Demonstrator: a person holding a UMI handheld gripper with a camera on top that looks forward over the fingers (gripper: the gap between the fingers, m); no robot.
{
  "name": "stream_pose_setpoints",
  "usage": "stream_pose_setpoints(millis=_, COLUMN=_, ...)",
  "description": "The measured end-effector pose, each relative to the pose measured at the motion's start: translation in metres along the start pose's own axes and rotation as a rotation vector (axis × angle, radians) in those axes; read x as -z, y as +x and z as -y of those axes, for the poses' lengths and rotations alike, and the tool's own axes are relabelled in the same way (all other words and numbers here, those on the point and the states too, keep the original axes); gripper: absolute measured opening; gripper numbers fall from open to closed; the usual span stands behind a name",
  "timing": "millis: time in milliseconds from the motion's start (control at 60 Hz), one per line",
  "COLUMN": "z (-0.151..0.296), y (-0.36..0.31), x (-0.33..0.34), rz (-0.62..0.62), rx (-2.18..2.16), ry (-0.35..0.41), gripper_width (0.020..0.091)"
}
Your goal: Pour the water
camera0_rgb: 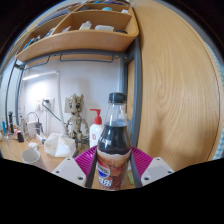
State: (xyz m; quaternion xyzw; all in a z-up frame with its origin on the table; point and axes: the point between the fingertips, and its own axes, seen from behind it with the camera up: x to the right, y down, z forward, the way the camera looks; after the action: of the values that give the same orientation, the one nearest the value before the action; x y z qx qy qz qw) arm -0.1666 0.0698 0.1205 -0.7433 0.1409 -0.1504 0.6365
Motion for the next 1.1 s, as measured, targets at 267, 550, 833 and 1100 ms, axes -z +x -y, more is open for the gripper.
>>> stream_pose_setpoints(millis=267, z=-0.002, y=-0.016, x=-0.031, rz=0.018, rx=0.042, ry=0.027, gripper_width=0.0417)
stream_pose_setpoints(millis=550, z=-0.003, y=-0.022, x=-0.031, rz=0.043, rx=0.123, ry=0.018, gripper_width=0.0385)
stream_pose_setpoints(millis=833, z=0.018, y=-0.088, x=-0.016, rz=0.05, rx=0.997, ry=0.146, gripper_width=0.039)
stream_pose_setpoints(millis=1100, z=0.018, y=-0.129, x=-0.01, rz=0.068, rx=1.744, ry=0.271, gripper_width=0.0386)
